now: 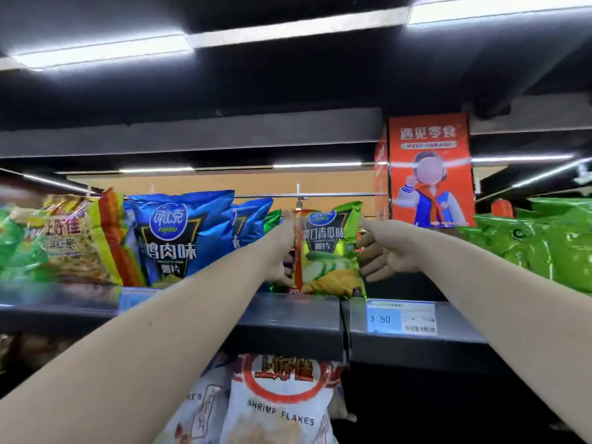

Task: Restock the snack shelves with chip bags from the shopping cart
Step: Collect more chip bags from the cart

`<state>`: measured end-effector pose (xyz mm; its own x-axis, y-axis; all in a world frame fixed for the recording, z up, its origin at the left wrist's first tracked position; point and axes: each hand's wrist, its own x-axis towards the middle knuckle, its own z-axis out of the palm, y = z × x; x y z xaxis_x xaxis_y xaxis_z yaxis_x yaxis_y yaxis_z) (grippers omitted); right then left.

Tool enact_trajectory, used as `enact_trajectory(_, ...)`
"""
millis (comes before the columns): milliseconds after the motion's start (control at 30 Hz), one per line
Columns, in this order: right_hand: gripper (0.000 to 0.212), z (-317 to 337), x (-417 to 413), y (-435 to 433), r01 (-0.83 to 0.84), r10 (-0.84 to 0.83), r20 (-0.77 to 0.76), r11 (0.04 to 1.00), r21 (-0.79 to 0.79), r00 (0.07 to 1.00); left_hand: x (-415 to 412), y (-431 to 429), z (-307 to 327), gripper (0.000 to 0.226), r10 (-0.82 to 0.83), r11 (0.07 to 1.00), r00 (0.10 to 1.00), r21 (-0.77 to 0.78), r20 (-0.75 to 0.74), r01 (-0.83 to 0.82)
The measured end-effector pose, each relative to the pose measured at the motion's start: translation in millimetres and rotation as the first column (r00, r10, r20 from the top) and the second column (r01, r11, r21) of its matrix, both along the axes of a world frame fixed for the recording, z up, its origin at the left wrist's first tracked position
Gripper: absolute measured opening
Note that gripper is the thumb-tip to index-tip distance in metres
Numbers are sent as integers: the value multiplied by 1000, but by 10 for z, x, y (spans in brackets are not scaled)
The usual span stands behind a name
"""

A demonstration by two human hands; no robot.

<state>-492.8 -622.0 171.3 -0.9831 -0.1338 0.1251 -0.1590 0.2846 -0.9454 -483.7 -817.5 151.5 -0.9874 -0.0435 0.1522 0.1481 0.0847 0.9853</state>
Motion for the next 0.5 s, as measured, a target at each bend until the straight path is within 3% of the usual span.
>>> enact_trajectory(167, 59, 38, -237, -104, 26, -26, 15, 1000, -16, 1000, -195, -120, -23, 100, -86, 981, 996, 176, 16, 82)
enact_trajectory(300, 45, -23, -288, -158, 4, -5, -9, 1000, -2, 1000, -225, -128, 7, 98, -33, 993, 999, 112, 39, 28)
enact_trajectory(500, 53, -88, -356, -168, -37, 38, -19, 999, 12, 999, -289, -281, -12, 100, 3, 997, 999, 78, 43, -7)
